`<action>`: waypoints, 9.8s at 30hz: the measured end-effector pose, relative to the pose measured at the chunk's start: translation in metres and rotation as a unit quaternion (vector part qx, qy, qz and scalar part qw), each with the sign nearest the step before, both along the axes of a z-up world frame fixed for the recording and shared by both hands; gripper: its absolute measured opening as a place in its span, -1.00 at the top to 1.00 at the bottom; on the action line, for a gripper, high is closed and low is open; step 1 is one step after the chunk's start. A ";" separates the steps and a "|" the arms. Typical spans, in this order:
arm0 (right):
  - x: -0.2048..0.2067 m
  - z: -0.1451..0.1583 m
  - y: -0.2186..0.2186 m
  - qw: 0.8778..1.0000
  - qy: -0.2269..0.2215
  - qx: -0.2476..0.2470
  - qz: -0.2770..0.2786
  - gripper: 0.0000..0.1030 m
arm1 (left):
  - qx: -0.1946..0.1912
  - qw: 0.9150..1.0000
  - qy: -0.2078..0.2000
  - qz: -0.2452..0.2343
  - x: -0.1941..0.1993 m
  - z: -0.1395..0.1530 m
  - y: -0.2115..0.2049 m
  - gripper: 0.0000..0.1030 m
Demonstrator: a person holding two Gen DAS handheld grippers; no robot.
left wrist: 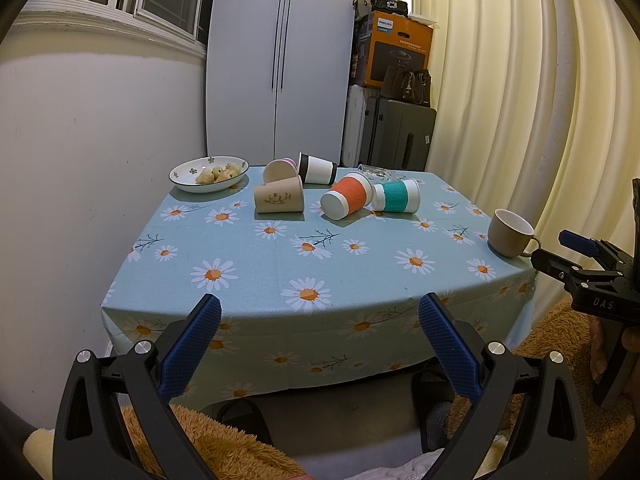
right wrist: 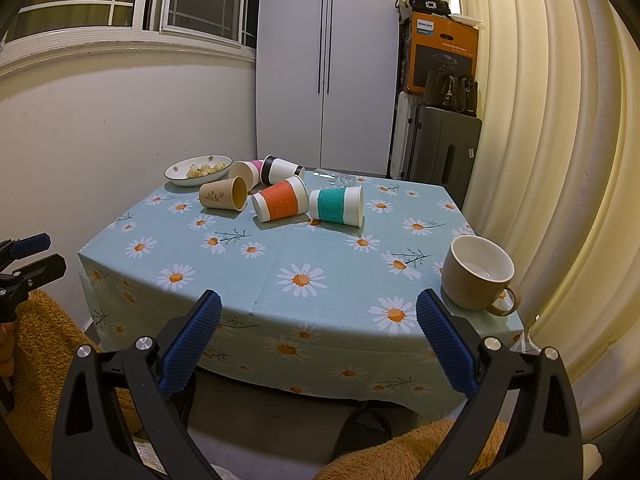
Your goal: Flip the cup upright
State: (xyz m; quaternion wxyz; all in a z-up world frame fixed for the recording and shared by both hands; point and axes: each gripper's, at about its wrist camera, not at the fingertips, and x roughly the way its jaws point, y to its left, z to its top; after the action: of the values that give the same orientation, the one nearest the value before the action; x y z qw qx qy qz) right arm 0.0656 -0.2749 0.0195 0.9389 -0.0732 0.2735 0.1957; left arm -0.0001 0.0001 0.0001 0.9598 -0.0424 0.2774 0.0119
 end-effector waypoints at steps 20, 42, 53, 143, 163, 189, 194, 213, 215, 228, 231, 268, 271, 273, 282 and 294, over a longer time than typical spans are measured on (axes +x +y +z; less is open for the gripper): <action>0.000 -0.001 0.001 1.000 0.000 -0.002 0.001 -0.88 | 0.001 1.000 0.001 0.000 0.000 0.000 0.000 -0.87; -0.001 0.001 0.002 1.000 -0.001 0.000 -0.001 -0.88 | -0.002 1.000 -0.005 -0.003 -0.001 0.002 0.003 -0.87; -0.012 0.011 -0.005 0.999 -0.032 0.012 -0.015 -0.88 | -0.001 1.000 0.008 -0.001 0.001 0.002 0.000 -0.87; 0.272 -0.042 0.001 0.856 0.411 0.314 0.003 -0.24 | -0.038 0.915 0.402 -0.027 0.312 -0.059 -0.045 -0.19; 0.272 -0.045 -0.009 0.853 0.419 0.312 -0.012 -0.25 | -0.029 0.912 0.409 0.006 0.304 -0.077 -0.056 -0.54; 0.257 -0.062 0.079 0.878 0.438 0.186 0.051 -0.26 | -0.107 0.936 0.332 -0.038 0.203 -0.045 -0.015 -0.54; 0.256 -0.065 0.104 0.885 0.433 0.163 0.057 -0.46 | -0.145 0.944 0.295 -0.019 0.178 -0.050 0.006 -0.54; 0.248 -0.078 0.170 0.923 0.380 -0.019 0.052 -0.45 | -0.224 0.947 0.223 0.059 0.160 -0.064 0.085 -0.54; 0.249 -0.080 0.172 0.922 0.382 -0.023 0.052 -0.44 | -0.227 0.946 0.222 0.065 0.163 -0.064 0.090 -0.54; 0.247 -0.079 0.176 0.926 0.369 -0.031 0.065 -0.33 | -0.255 0.940 0.213 0.080 0.172 -0.073 0.108 -0.54; 0.244 -0.074 0.175 0.932 0.356 -0.029 0.070 -0.33 | -0.246 0.943 0.208 0.084 0.172 -0.072 0.111 -0.54; 0.144 -0.018 0.174 0.995 -0.007 -0.022 0.100 -0.33 | -0.244 0.932 0.206 0.173 0.173 -0.085 0.154 -0.85; 0.141 -0.022 0.174 0.995 -0.024 -0.019 0.095 -0.33 | -0.240 0.932 0.203 0.179 0.173 -0.085 0.155 -0.87; 0.140 -0.025 0.172 0.996 -0.036 -0.011 0.085 -0.33 | -0.233 0.935 0.199 0.181 0.172 -0.083 0.156 -0.87; 0.130 -0.052 0.165 0.992 -0.108 0.036 0.057 -0.33 | -0.231 0.932 0.194 0.200 0.167 -0.083 0.164 -0.87; 0.121 -0.110 0.184 0.992 -0.118 -0.009 0.035 -0.33 | -0.238 0.930 0.189 0.207 0.163 -0.084 0.168 -0.87</action>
State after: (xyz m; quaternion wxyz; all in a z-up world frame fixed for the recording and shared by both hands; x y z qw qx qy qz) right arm 0.1862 -0.0913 -0.0902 0.9565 -0.1139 0.1596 0.2158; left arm 0.1629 0.1682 -0.0837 0.8272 -0.3235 0.4336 0.1519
